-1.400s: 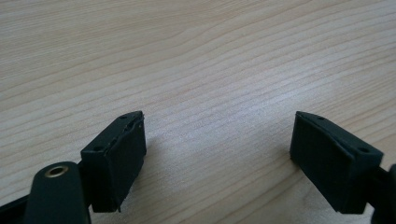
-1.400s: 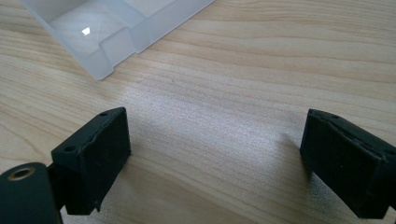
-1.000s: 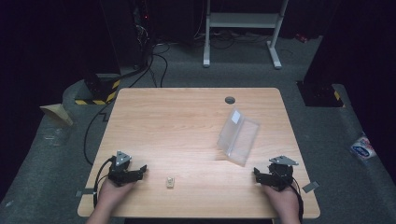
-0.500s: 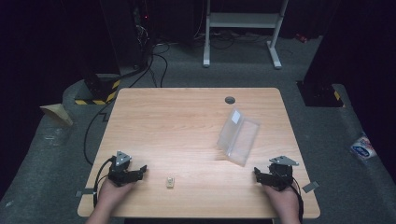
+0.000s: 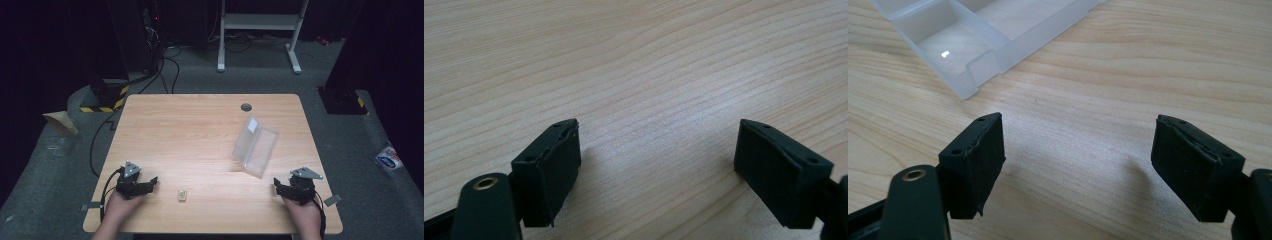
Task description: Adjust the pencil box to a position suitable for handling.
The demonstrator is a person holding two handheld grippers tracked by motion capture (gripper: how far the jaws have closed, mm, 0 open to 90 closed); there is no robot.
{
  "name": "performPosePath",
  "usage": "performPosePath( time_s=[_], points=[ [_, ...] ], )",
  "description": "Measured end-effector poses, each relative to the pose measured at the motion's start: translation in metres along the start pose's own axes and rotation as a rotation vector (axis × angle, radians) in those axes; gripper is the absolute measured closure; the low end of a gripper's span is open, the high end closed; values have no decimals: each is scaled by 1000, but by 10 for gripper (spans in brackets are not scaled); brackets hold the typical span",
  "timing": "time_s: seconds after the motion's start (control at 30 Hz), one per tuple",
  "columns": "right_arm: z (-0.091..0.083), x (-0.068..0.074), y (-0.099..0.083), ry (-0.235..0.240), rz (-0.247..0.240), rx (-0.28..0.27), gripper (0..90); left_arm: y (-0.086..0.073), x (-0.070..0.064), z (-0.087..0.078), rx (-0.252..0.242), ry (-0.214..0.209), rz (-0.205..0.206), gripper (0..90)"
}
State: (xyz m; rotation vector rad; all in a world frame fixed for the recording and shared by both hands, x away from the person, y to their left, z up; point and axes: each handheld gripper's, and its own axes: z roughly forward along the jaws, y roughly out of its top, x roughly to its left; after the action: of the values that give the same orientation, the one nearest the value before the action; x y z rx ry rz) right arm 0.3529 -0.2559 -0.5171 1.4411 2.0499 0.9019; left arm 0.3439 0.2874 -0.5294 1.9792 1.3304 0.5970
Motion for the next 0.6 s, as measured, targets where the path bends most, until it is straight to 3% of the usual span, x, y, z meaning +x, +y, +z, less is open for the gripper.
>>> performPosePath(
  time_s=[0.6],
  points=[
    [-4, 17, 10, 21, -8, -58, 339, 0, 0, 0, 3, -3, 7, 191]
  ],
)
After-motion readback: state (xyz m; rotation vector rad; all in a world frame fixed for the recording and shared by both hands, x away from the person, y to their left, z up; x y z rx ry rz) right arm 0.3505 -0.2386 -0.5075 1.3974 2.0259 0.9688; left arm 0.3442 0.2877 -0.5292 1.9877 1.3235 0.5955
